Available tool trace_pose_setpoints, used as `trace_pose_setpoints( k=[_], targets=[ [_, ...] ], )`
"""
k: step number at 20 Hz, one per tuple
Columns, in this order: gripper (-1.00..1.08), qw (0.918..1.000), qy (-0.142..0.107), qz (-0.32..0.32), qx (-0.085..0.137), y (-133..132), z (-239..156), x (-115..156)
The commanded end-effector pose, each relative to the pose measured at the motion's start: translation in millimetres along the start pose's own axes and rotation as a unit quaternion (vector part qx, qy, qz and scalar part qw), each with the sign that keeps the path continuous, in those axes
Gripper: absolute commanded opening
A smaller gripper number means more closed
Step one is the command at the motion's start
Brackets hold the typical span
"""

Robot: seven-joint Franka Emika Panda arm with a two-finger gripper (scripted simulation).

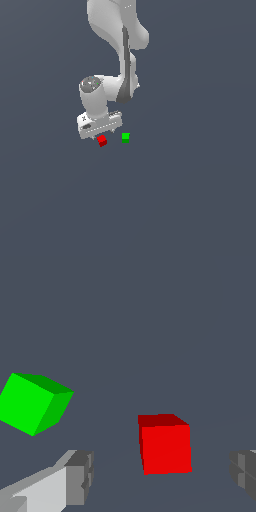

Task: Stack the red cube on top of the green cube.

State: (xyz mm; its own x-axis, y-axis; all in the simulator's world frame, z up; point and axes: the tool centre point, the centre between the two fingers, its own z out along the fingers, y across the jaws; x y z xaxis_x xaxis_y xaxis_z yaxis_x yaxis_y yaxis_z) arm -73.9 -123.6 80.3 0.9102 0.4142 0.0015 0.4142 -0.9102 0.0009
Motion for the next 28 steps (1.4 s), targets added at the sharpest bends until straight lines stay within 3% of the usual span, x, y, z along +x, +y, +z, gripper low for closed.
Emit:
trace_pose_setpoints(
  k=[1, 13, 28],
  targets=[
    [1.0, 0.9999, 0.0, -0.011, 0.0, 5, 4, -4],
    [1.0, 0.9997, -0.001, -0.023, 0.001, 12, 13, -9],
    [1.0, 0.9997, -0.001, -0.025, 0.0, 12, 60, -9]
  ],
)
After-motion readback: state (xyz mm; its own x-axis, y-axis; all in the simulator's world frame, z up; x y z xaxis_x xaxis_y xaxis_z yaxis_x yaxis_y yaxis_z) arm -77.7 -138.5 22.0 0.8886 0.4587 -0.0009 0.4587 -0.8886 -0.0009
